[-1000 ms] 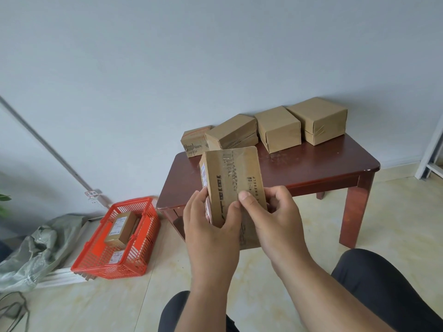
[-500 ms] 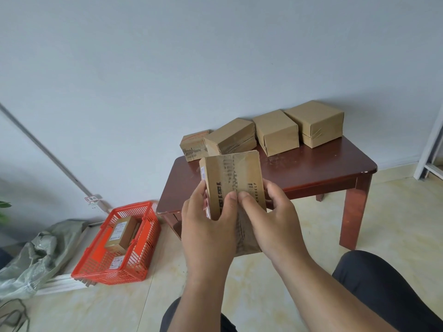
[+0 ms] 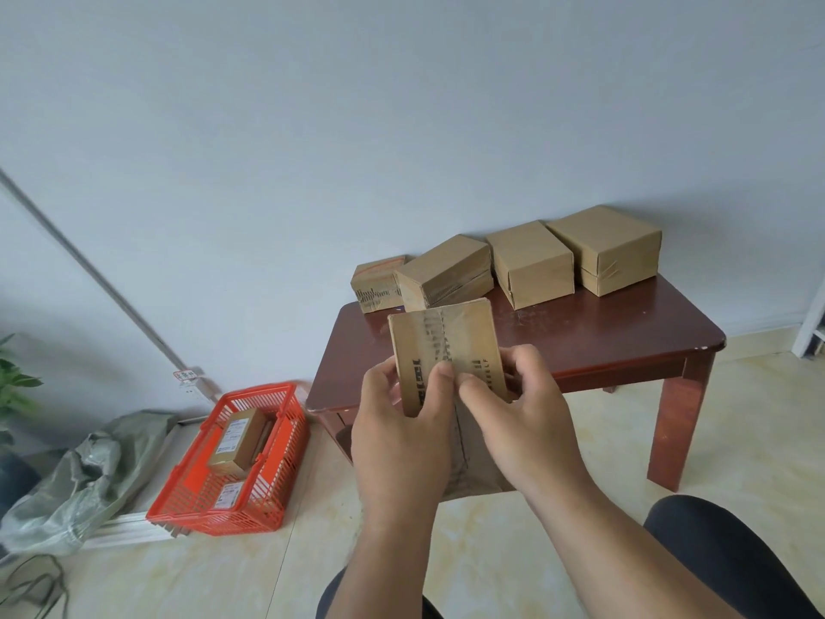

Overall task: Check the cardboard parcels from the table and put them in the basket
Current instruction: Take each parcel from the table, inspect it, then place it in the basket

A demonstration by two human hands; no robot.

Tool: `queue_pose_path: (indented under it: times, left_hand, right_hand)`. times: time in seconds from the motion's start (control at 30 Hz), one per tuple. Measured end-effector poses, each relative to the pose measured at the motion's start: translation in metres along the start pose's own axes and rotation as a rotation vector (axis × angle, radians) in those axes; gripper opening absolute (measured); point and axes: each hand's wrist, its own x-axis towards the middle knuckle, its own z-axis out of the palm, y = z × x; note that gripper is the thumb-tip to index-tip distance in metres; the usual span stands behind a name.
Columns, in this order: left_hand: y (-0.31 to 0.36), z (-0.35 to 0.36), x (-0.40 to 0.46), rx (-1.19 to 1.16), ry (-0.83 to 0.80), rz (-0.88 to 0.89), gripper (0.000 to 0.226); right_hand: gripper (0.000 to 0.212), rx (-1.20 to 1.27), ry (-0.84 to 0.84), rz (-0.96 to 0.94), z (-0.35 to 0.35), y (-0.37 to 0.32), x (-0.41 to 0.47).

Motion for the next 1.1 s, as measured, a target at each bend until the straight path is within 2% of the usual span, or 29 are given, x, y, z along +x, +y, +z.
queue_pose_path:
  times: [0.23, 0.33, 0.53, 0.67, 0.8, 0.97, 1.1]
  left_hand:
    - [0.000, 0.001, 0.011, -0.001, -0.055, 0.037, 0.046]
    - [0.004, 0.000, 0.019, 0.000, -0.068, 0.092, 0.040]
    - [0.006, -0.002, 0.032, 0.012, -0.035, 0.122, 0.052]
    - [0.002, 0.001, 0.026, 0.033, -0.021, 0.117, 0.046]
    - [0.000, 0.004, 0.022, 0.042, 0.007, 0.104, 0.049]
    - [0.002, 0.007, 0.029, -0.036, 0.003, 0.035, 0.035]
    - [-0.001, 0.012, 0.027, -0.023, -0.012, 0.032, 0.038]
  right_hand:
    - [0.032, -0.013, 0.090, 0.034, 0.010, -0.011, 0.020]
    - [0.031, -0.027, 0.075, -0.002, 0.012, -0.015, 0.022]
    - [0.027, -0.022, 0.039, -0.018, 0.017, -0.014, 0.015]
    - [0.021, -0.056, 0.058, -0.021, 0.016, -0.015, 0.021]
    - [0.025, -0.068, 0.055, -0.016, 0.015, -0.012, 0.024]
    - [0.027, -0.049, 0.028, -0.046, 0.015, -0.004, 0.021]
    - [0.022, -0.030, 0.035, -0.036, 0.009, -0.001, 0.020]
